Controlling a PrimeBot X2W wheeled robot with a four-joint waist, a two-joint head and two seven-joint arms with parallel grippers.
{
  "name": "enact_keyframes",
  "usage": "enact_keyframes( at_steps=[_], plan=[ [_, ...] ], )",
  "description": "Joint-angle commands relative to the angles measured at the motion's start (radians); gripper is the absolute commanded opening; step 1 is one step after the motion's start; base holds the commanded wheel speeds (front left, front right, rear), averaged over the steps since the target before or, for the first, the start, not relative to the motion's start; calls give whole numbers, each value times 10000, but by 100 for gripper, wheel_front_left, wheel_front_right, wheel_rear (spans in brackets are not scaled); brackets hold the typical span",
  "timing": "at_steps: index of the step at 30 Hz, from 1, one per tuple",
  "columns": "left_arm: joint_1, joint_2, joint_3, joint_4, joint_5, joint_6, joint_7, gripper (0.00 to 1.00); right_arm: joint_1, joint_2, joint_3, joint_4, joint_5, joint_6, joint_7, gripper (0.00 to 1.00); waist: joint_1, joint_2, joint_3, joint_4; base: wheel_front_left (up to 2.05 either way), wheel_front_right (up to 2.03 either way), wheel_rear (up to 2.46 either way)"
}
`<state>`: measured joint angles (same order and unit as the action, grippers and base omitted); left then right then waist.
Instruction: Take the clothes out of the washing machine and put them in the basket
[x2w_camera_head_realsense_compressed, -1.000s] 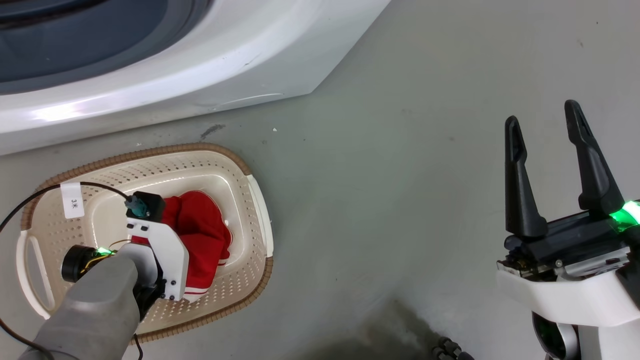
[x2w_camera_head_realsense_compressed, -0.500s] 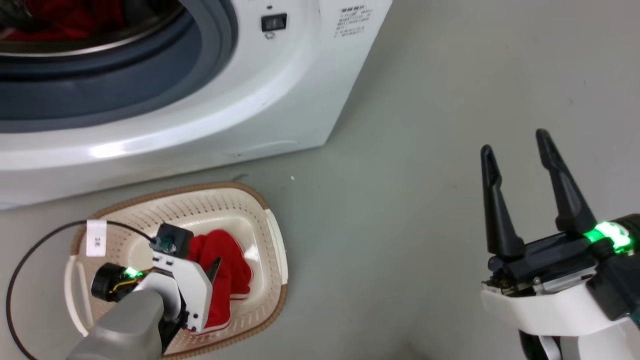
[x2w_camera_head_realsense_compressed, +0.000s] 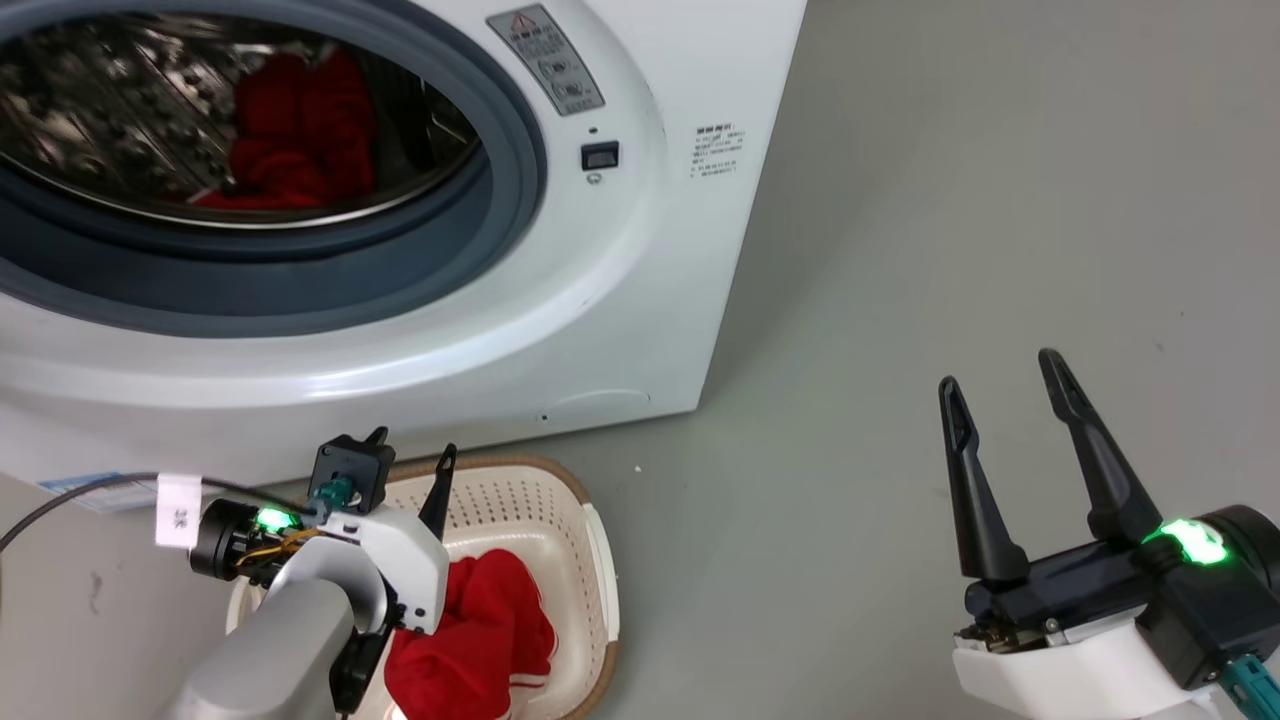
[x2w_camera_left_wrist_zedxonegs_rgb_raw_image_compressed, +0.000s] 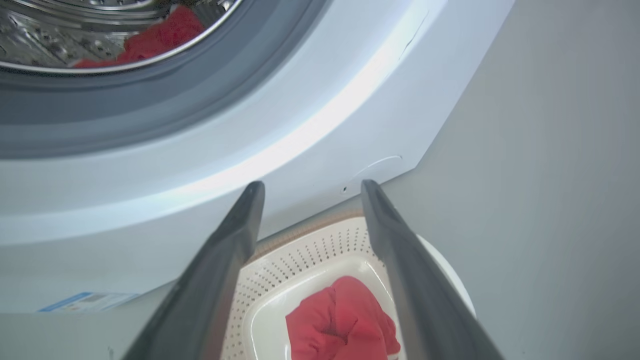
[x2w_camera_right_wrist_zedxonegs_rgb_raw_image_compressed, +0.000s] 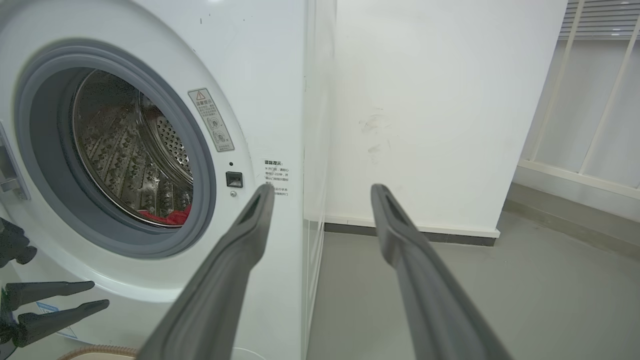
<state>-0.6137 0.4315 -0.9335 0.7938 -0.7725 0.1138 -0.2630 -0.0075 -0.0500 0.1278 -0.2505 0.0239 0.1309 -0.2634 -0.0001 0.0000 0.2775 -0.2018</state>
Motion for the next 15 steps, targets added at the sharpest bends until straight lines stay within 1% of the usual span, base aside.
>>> enact_keyframes(
  at_steps=[1,5,6,8,11,15],
  plan=[
    [336,80,421,-606,419,244,-22,100,155,-2,-18,49,-53,-3,-20,100,1,0,-381,177,0,0,0],
    [1268,392,1785,-2278,1492,809,-24,100,334,-1,-13,71,-71,-3,-20,100,1,0,-699,246,0,0,0],
    [1617,460,2428,-2951,1921,983,-24,100,343,-2,-7,72,-67,-3,-20,100,1,0,-815,253,0,0,0],
    [1891,509,3046,-3499,2330,1125,-24,100,386,-1,1,69,-44,-3,-20,100,1,0,-898,242,0,0,0],
    [2176,498,3866,-4033,2778,1240,-25,100,420,-1,18,53,9,-3,-20,100,1,0,-967,205,0,0,0],
    [2073,446,4710,-4283,3166,1124,-25,100,384,-2,99,16,44,-3,-20,100,1,0,-918,89,0,0,0]
  ],
)
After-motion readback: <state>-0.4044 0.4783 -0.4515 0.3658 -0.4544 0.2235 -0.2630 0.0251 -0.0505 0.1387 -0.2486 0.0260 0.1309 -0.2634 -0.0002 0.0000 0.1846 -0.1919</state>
